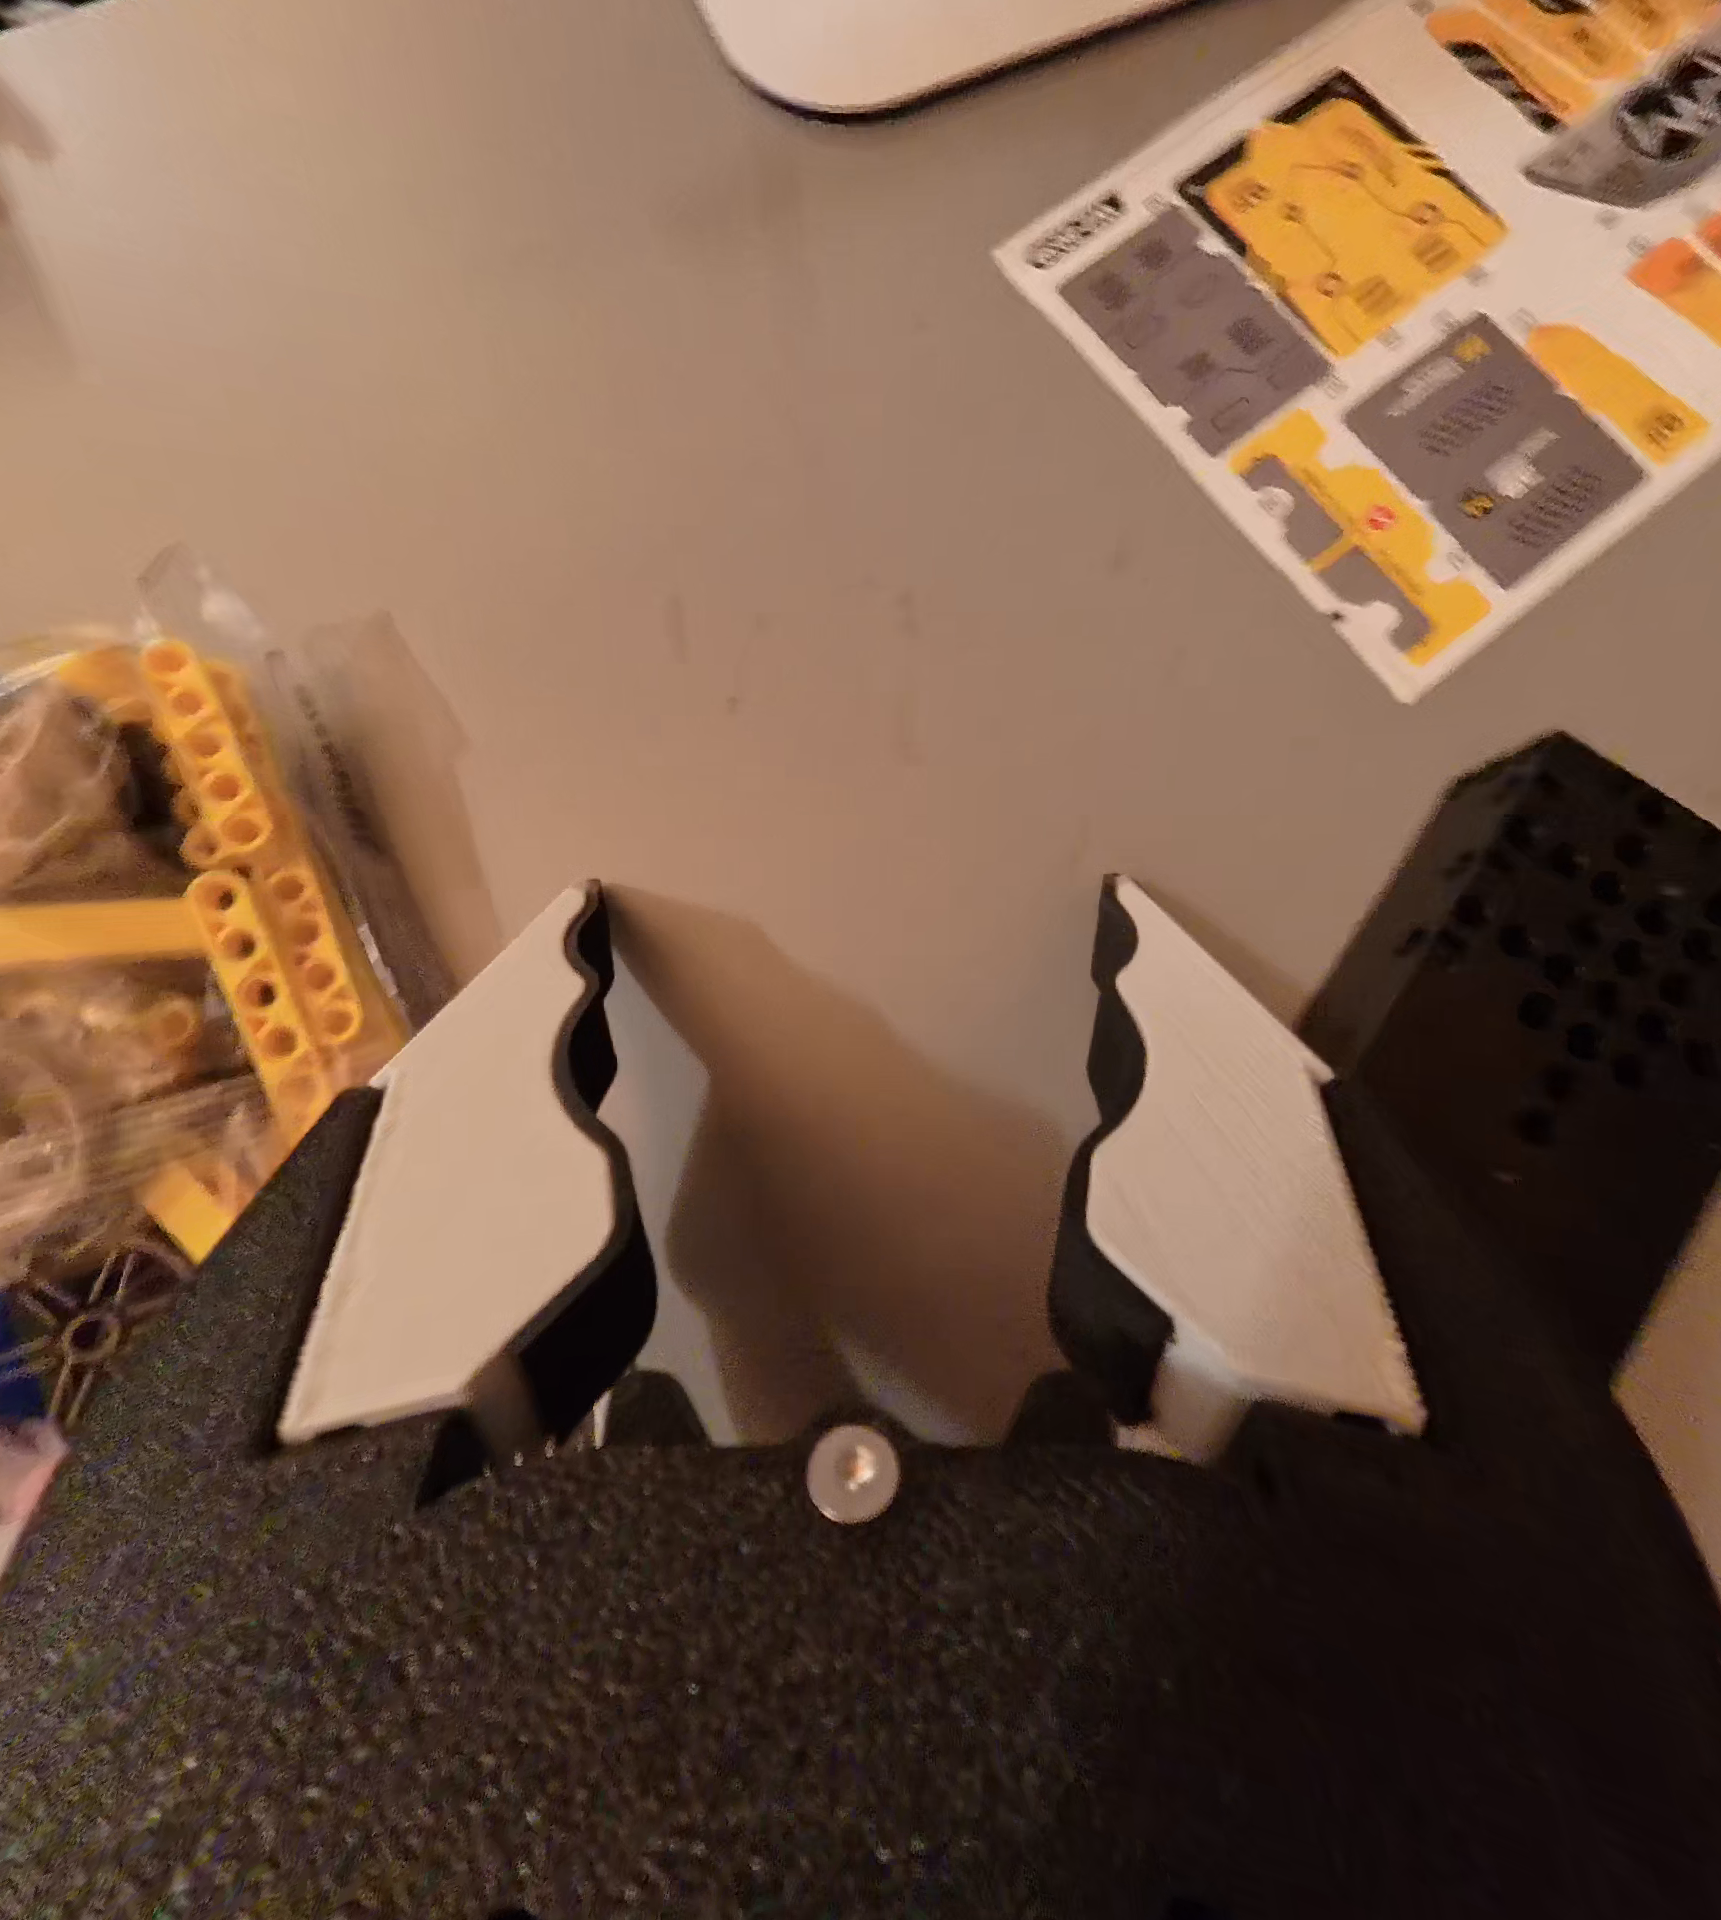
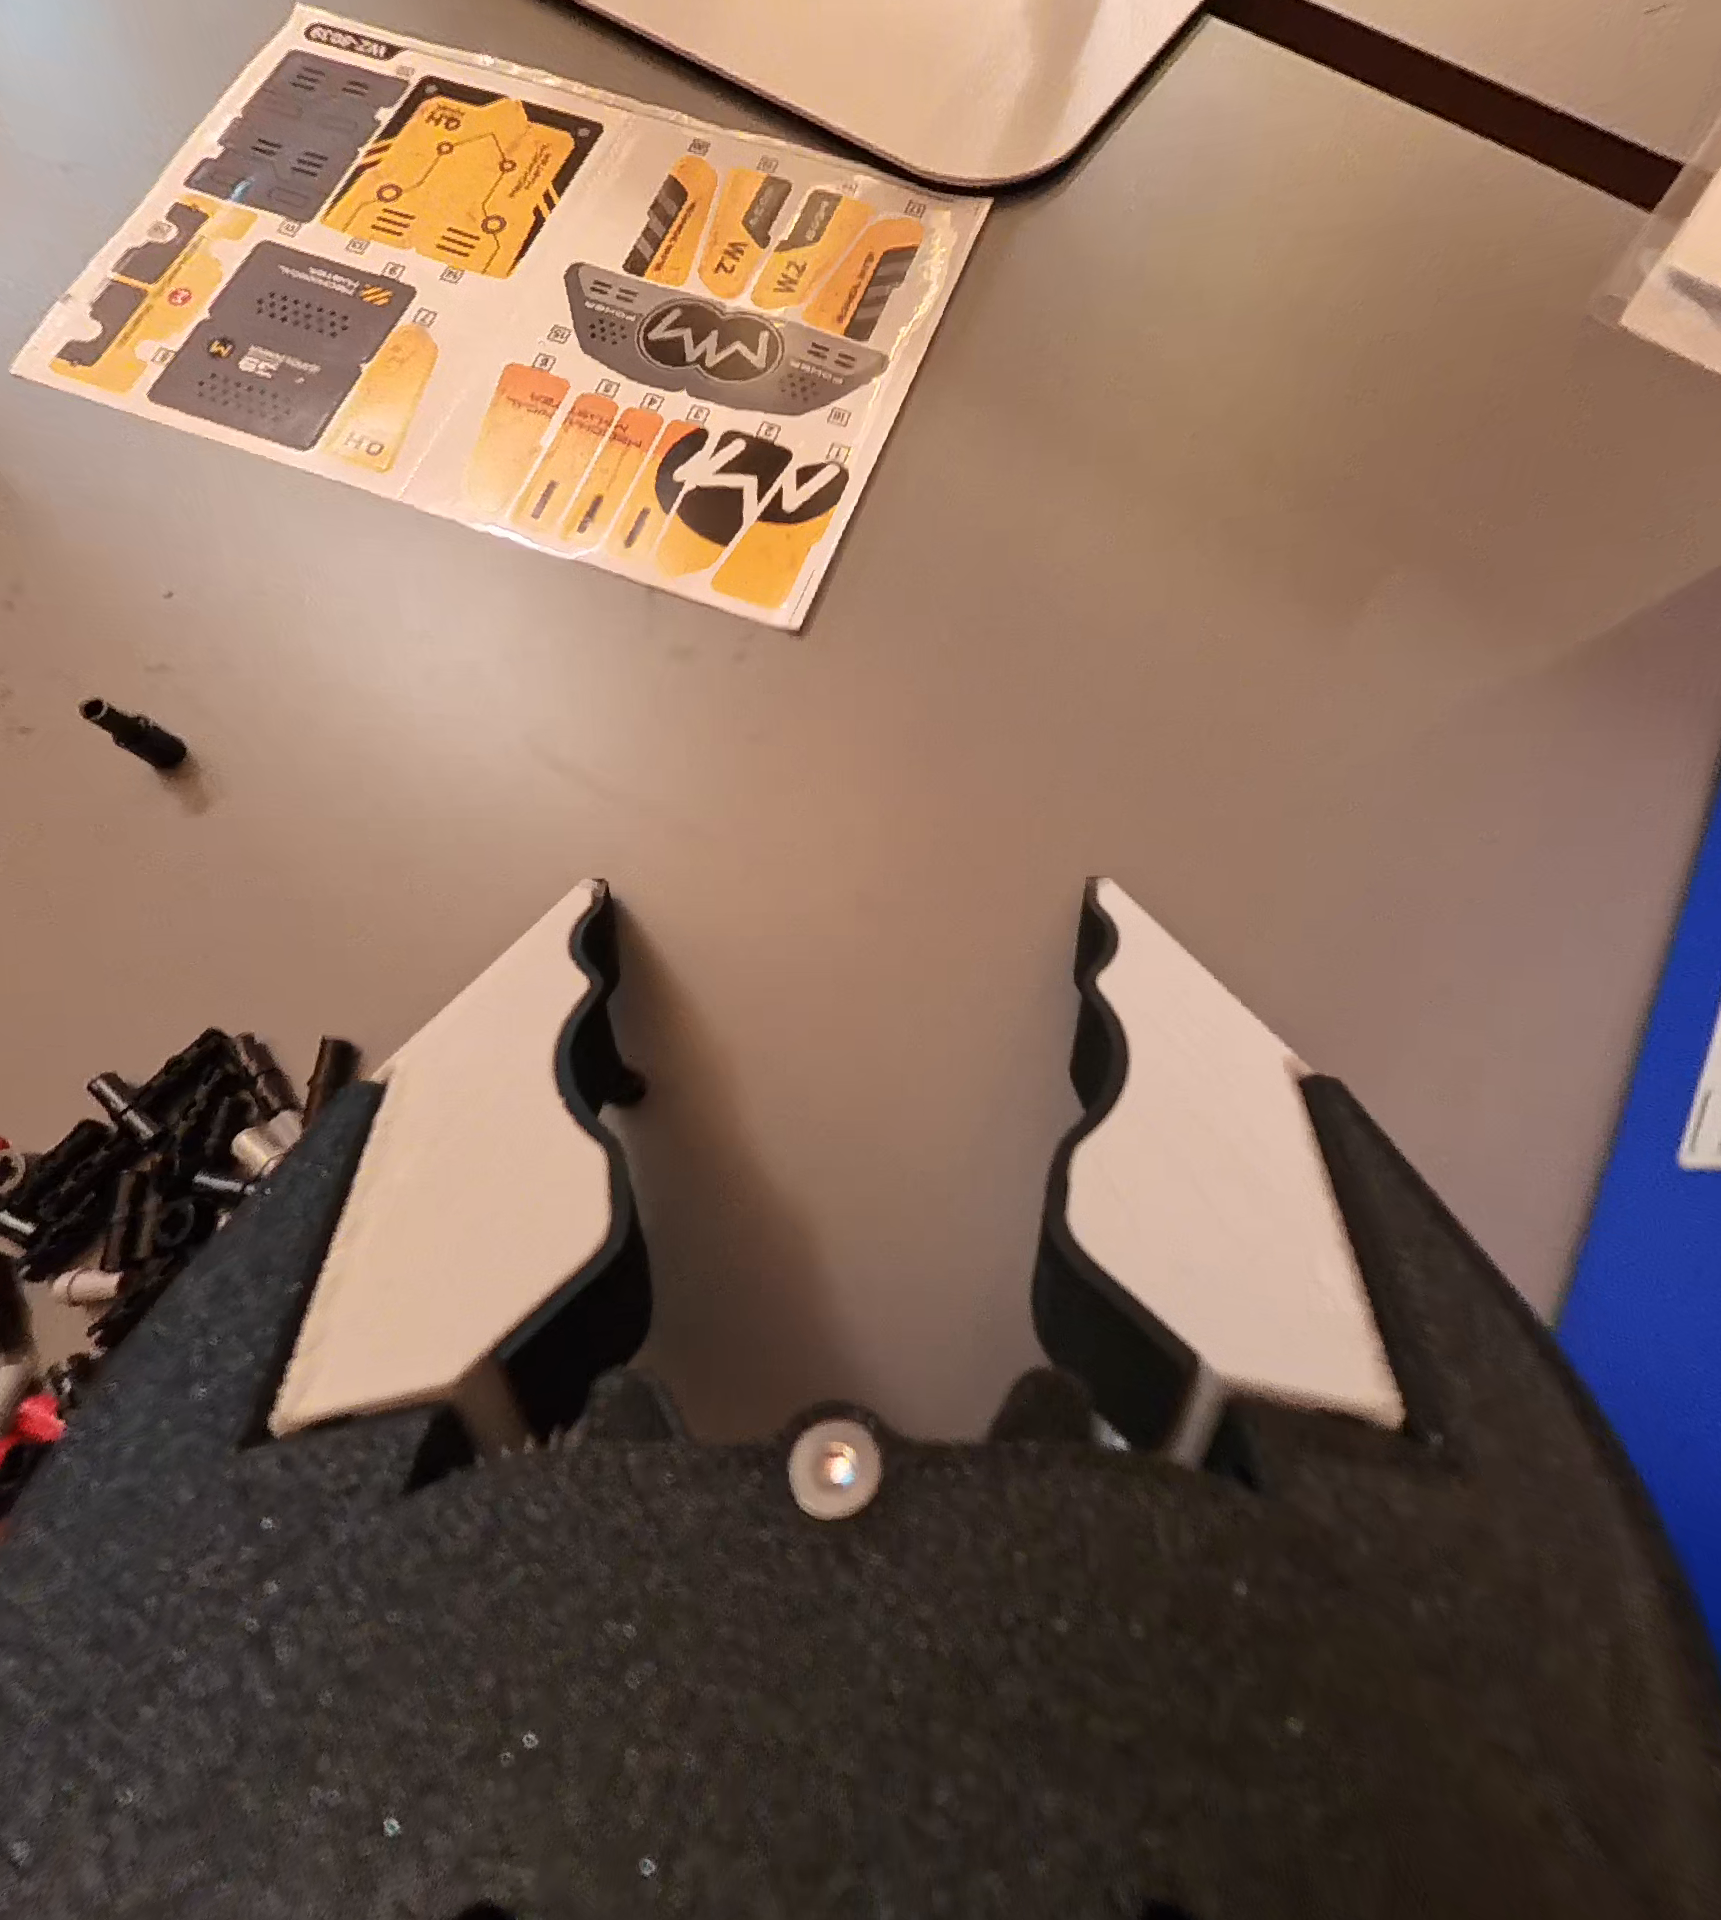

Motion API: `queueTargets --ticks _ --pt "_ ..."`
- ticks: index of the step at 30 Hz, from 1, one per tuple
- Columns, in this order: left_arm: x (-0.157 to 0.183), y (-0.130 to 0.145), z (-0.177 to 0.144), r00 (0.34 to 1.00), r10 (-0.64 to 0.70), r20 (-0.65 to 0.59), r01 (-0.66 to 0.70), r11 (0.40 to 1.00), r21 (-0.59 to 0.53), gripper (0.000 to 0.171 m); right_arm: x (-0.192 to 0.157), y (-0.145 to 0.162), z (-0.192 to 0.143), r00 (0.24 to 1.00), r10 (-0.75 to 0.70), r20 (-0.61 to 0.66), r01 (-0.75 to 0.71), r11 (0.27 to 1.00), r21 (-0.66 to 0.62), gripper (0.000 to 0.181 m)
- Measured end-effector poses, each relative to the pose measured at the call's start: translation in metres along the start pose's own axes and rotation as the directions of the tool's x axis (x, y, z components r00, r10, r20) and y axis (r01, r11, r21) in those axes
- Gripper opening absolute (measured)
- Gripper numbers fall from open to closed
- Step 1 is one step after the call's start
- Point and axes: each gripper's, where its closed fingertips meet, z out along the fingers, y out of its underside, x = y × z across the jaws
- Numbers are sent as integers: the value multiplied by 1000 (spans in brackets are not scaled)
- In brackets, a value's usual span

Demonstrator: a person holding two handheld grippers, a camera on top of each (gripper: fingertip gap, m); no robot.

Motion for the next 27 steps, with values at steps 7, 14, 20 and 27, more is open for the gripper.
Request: queueTargets --ticks 7,14,20,27 --pt "26 -69 -56 966 249 66 -256 909 329 92 -33 -51 -8 994 -59 97 52 996 70 89" --pt "59 -85 -42 935 337 -109 -242 831 500 75 -78 -100 5 904 -311 293 241 937 253 62" --pt "66 -69 -48 881 286 -376 -54 851 522 47 -64 -86 -15 893 -234 385 99 936 339 24" --pt "81 -61 -46 861 329 -387 -104 859 501 32 -52 -84 -15 905 -203 375 59 931 361 24"
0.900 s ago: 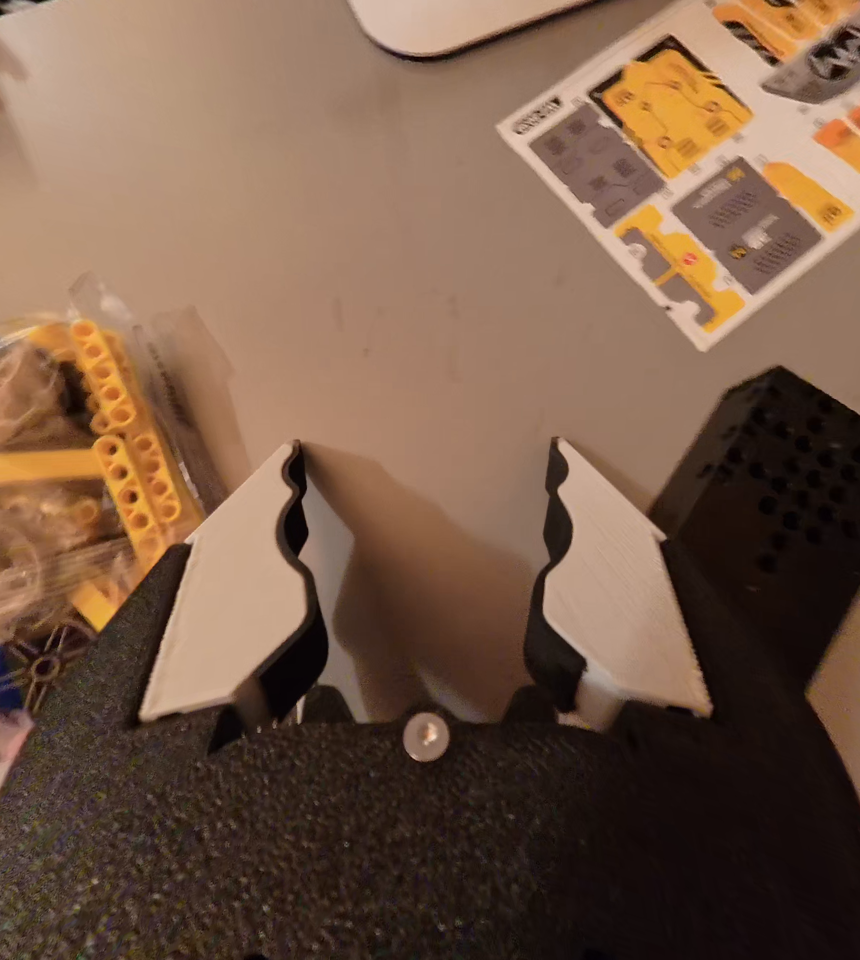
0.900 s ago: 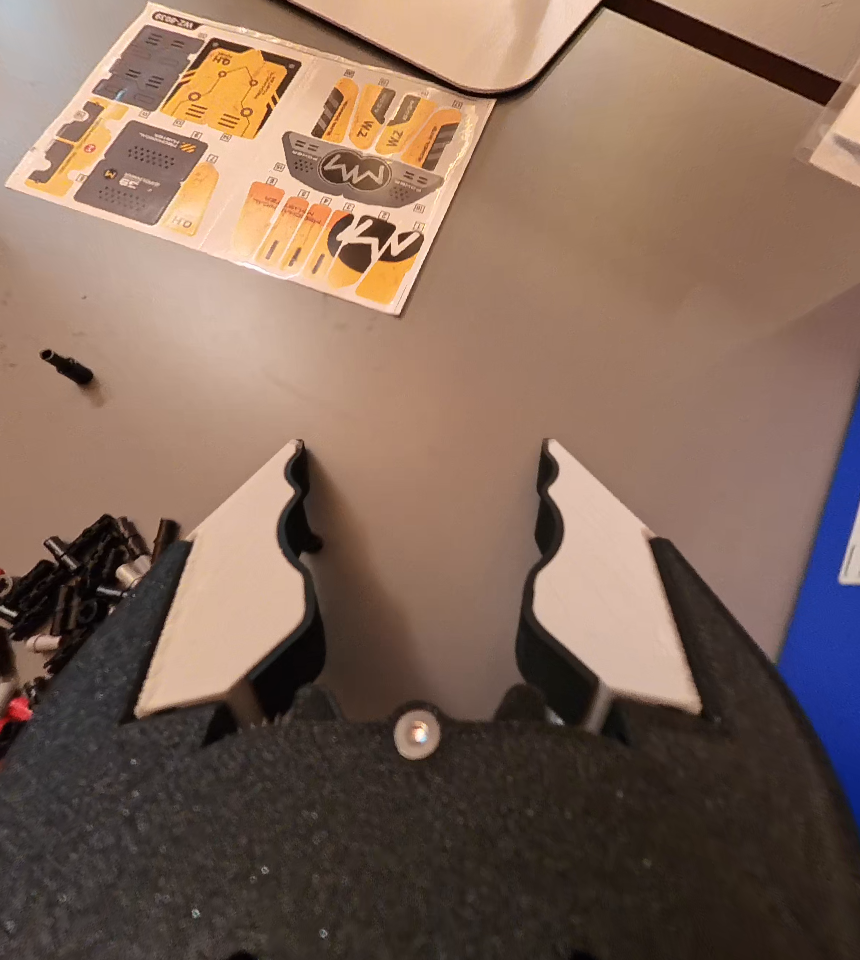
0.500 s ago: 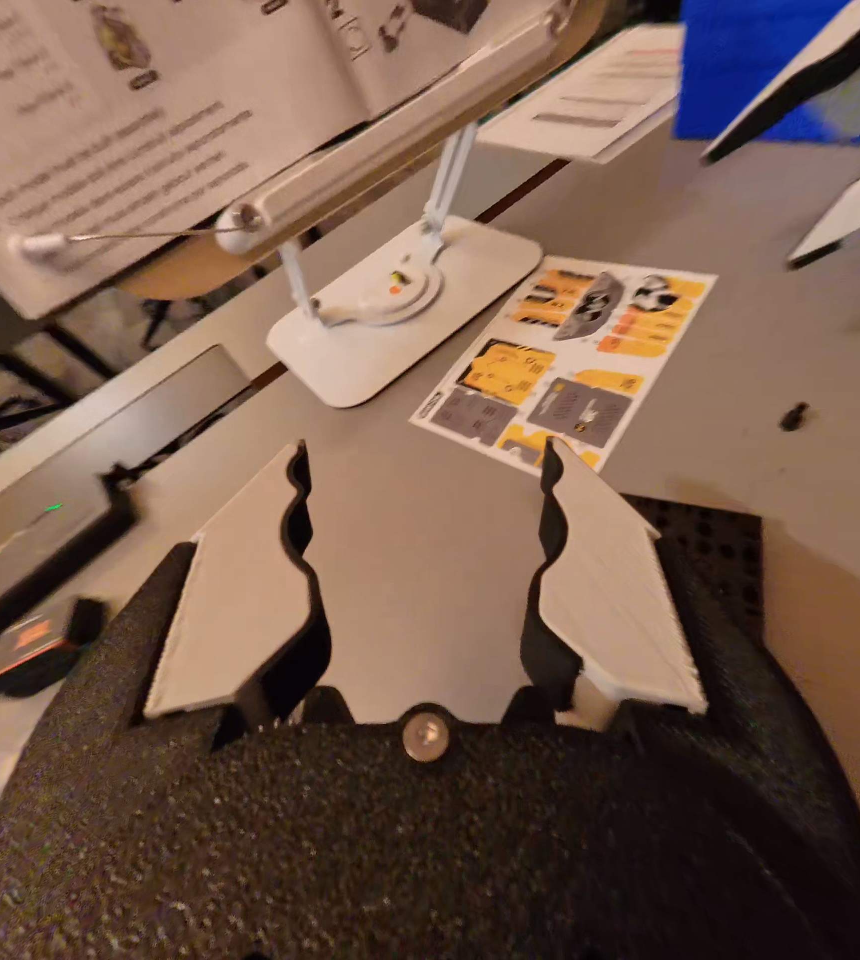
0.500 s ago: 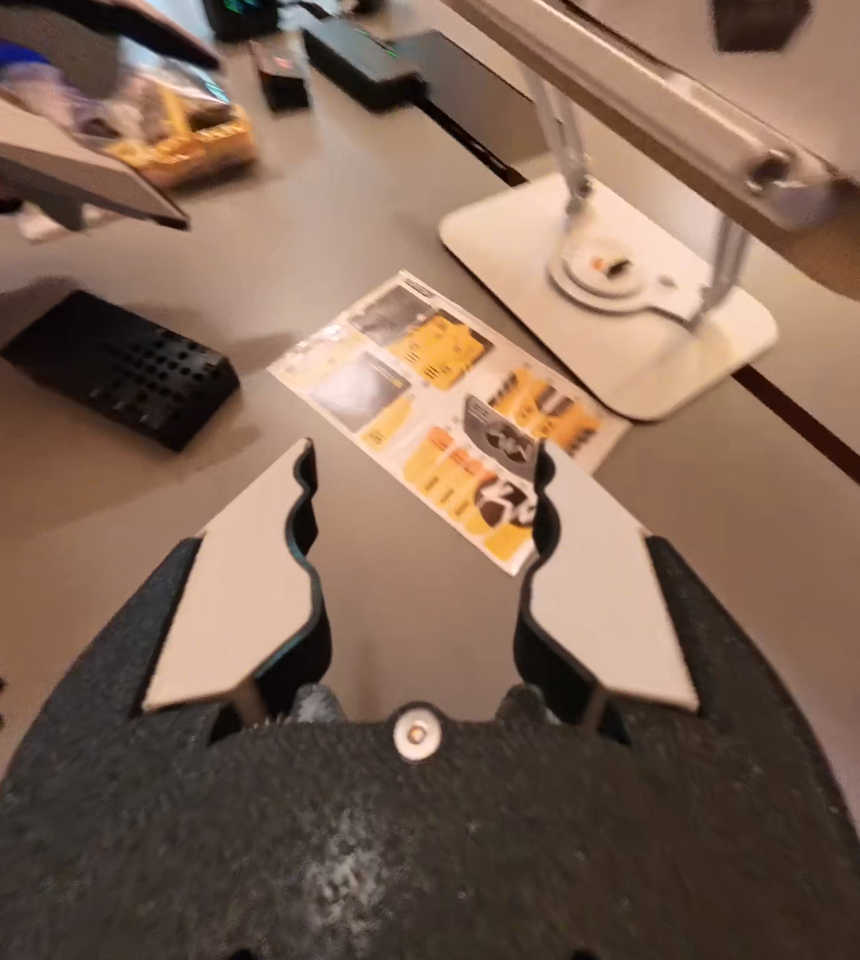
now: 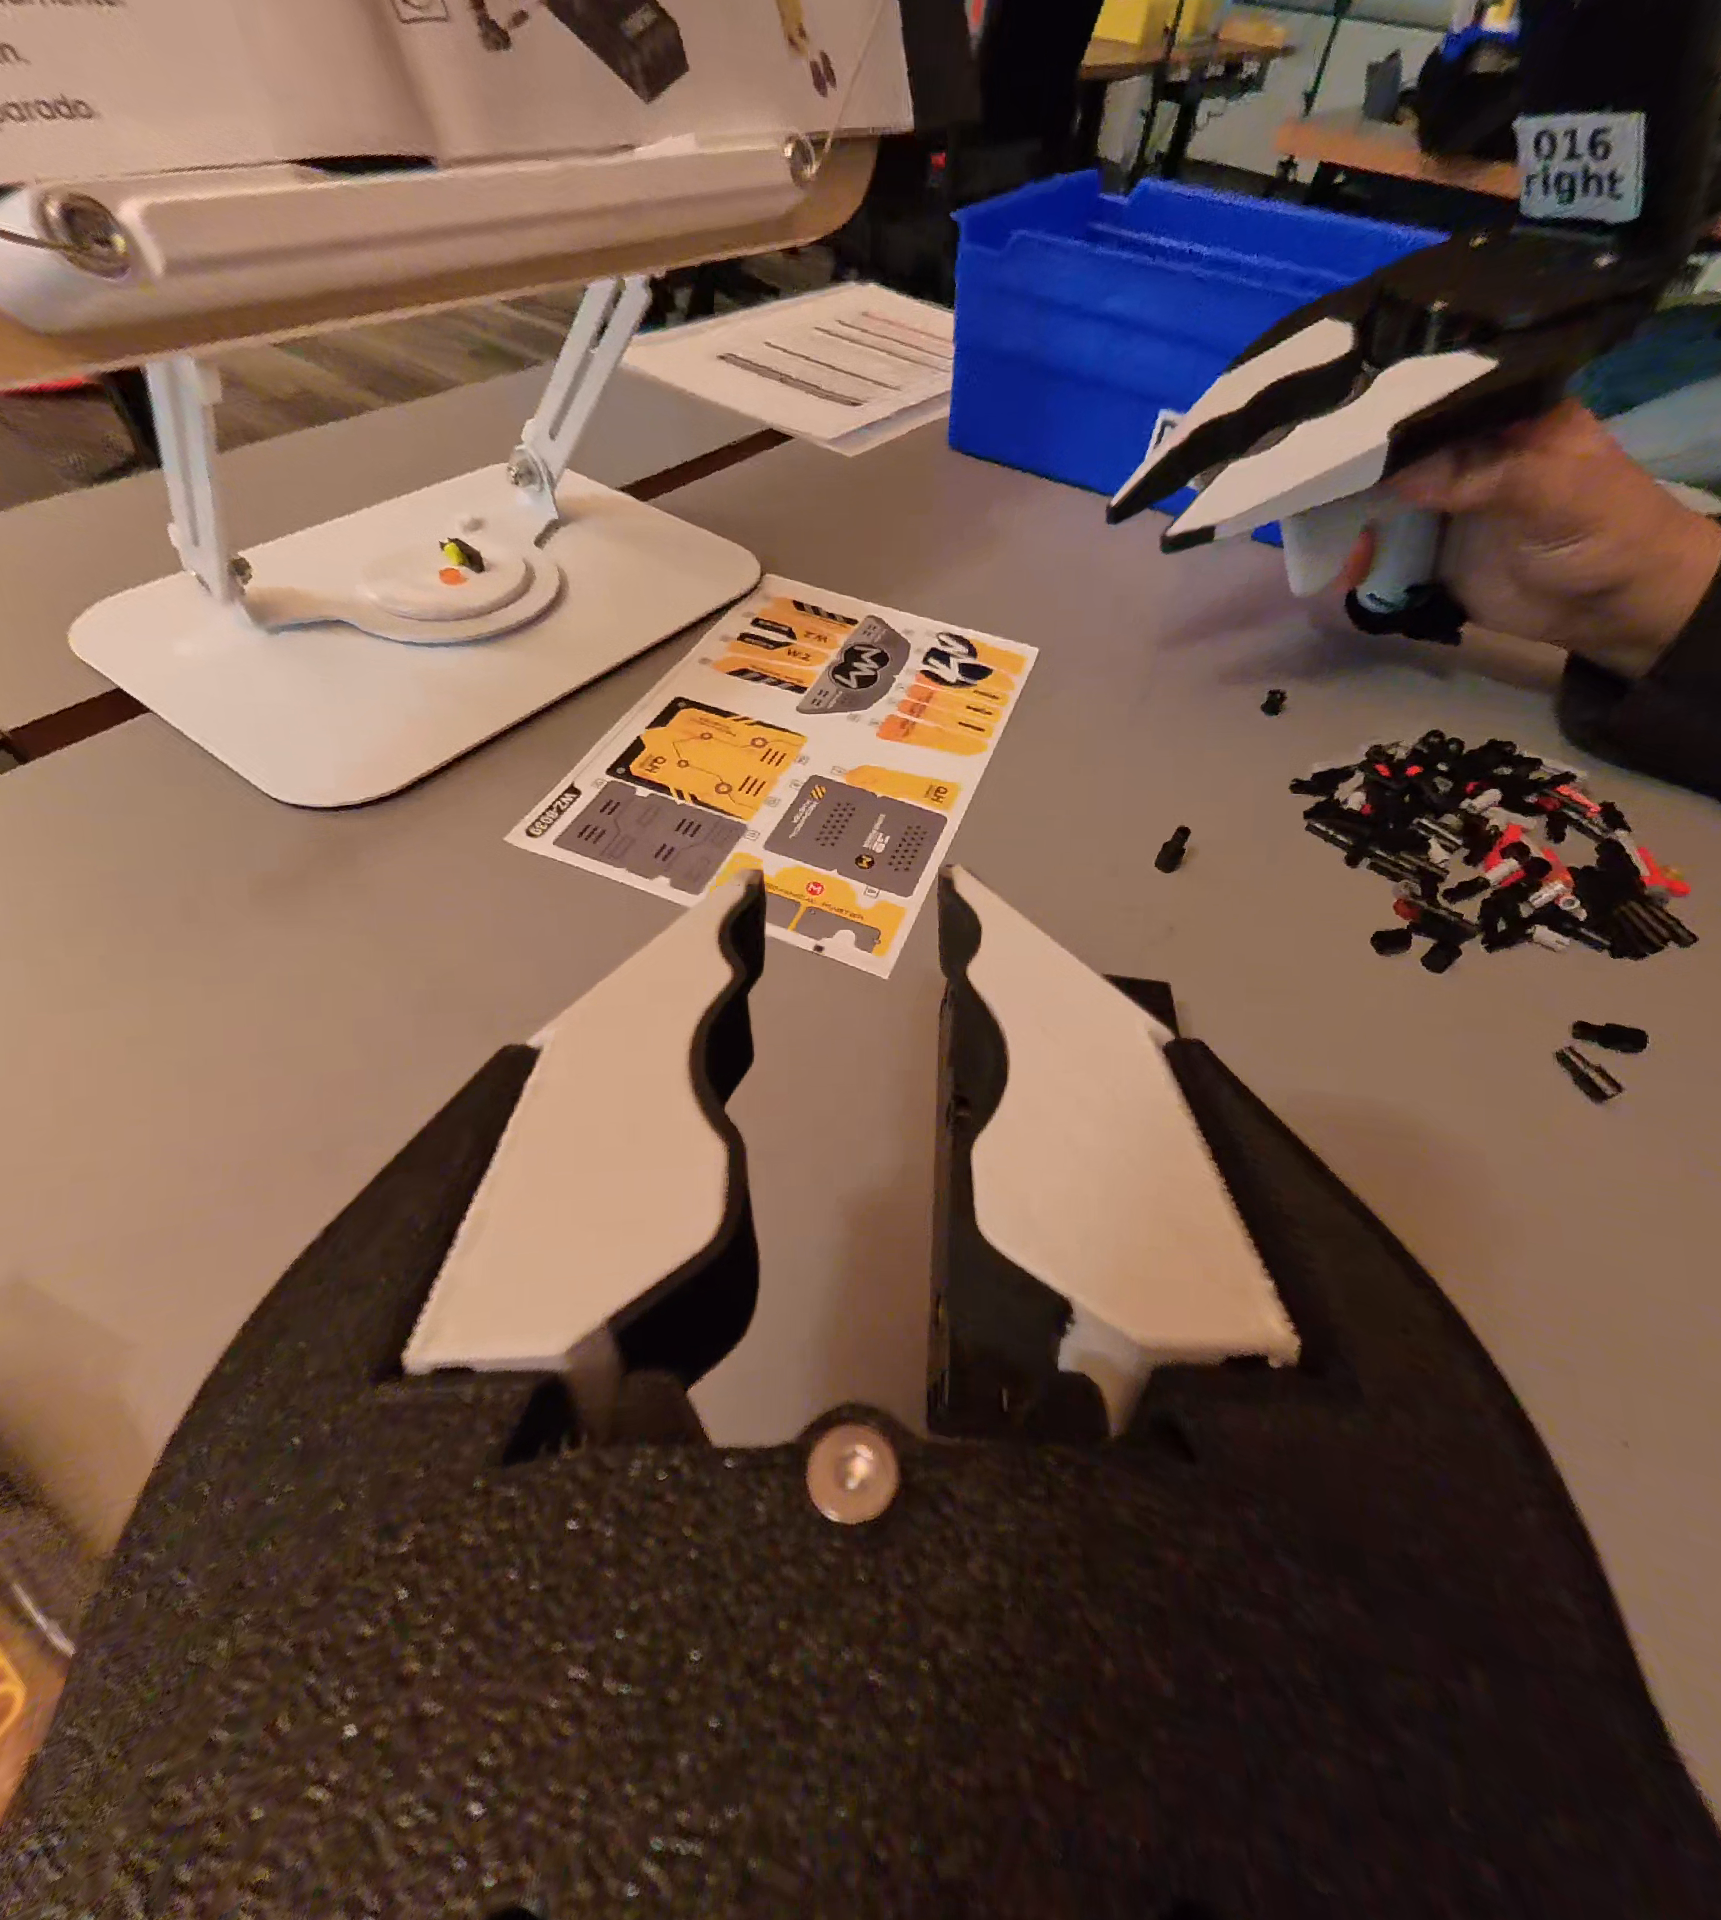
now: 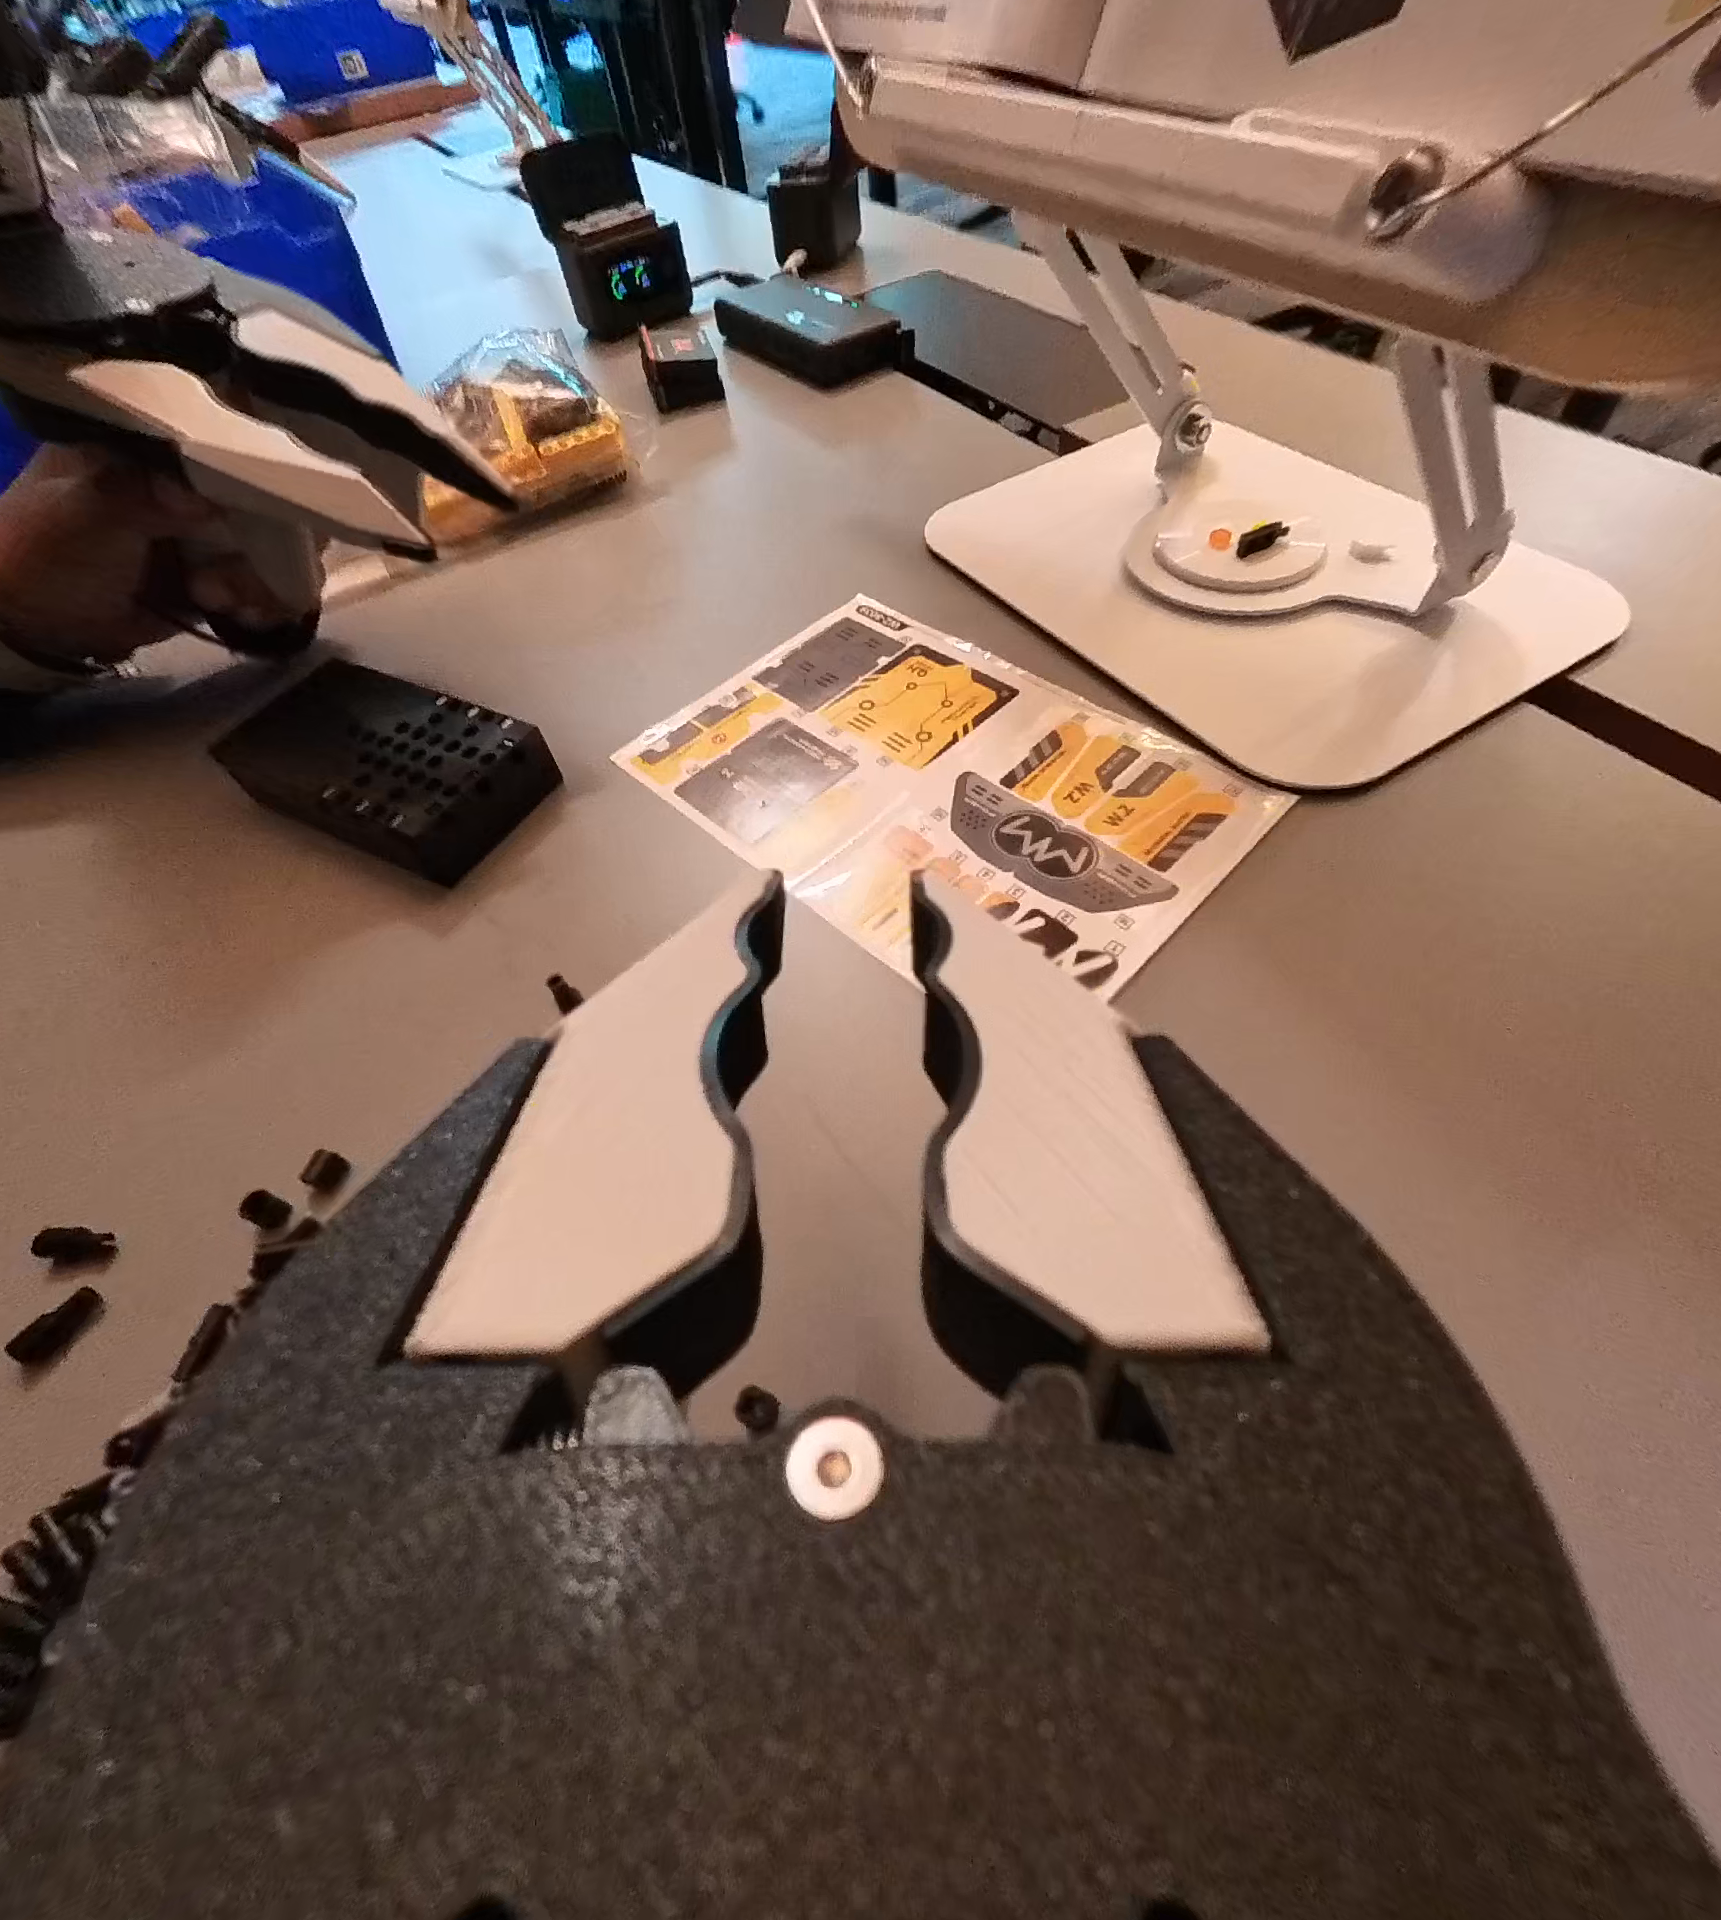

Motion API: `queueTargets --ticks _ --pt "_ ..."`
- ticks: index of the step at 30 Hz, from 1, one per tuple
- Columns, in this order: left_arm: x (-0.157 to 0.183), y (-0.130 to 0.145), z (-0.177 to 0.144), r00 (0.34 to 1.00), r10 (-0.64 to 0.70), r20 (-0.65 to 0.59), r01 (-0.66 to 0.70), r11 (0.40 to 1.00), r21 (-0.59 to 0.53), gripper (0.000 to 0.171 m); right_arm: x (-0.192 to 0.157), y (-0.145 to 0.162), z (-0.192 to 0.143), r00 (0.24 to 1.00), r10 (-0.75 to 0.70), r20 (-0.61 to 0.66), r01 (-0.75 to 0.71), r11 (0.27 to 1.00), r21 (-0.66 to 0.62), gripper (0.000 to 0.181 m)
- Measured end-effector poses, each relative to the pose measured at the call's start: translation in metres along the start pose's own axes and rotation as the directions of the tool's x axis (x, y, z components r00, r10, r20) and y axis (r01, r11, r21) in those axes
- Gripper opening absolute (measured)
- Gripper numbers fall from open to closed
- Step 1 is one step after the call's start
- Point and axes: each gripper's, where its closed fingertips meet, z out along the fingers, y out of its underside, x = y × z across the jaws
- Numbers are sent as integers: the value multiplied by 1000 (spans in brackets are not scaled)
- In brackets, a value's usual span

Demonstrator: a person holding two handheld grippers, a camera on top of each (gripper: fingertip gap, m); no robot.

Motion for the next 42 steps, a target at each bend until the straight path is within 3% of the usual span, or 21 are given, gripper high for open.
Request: queueTargets --ticks 13,18,32,42 --pt "3 12 8 999 15 -28 -17 997 -71 32 -3 9 5 996 -79 -41 75 994 -74 28" --pt "4 21 9 998 52 -28 -55 991 -126 32 7 20 11 998 -22 -63 17 996 -89 42" --pt "4 31 14 999 22 -50 -31 980 -195 32 12 24 12 998 30 -61 -35 995 -90 43" --pt "2 26 12 998 -21 -59 11 987 -163 33 13 27 14 997 24 -70 -32 994 -107 43"
